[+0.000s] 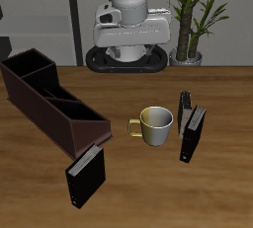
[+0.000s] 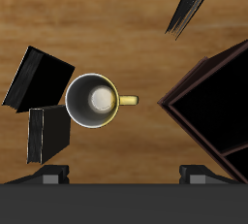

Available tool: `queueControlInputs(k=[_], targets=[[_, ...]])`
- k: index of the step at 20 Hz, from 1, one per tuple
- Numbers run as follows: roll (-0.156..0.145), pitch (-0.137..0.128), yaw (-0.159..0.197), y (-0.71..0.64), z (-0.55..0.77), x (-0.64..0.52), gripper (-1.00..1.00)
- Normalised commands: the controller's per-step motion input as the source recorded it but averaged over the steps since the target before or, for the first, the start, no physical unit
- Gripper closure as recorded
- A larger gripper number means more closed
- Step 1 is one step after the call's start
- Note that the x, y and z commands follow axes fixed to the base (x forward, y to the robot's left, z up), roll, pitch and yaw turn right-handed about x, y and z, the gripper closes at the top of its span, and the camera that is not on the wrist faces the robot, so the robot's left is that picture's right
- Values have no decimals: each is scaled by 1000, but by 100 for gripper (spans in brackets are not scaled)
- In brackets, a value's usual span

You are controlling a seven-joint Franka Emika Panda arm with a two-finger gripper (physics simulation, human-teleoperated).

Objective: Place the yellow book into the right desk caddy's right compartment

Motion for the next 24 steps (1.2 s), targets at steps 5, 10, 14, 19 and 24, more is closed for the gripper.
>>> queueControlInputs(k=[5,10,14,19,24], targets=[[-1,-10,-5,51,46,-2,-100],[-40,-10,-26,15,52,-26,-100],[-45,-59,-81,345,-3,-198,-100],[-34,-34,-22,461,-82,-93,-100],[-35,-16,-11,380,-148,-103,-100]])
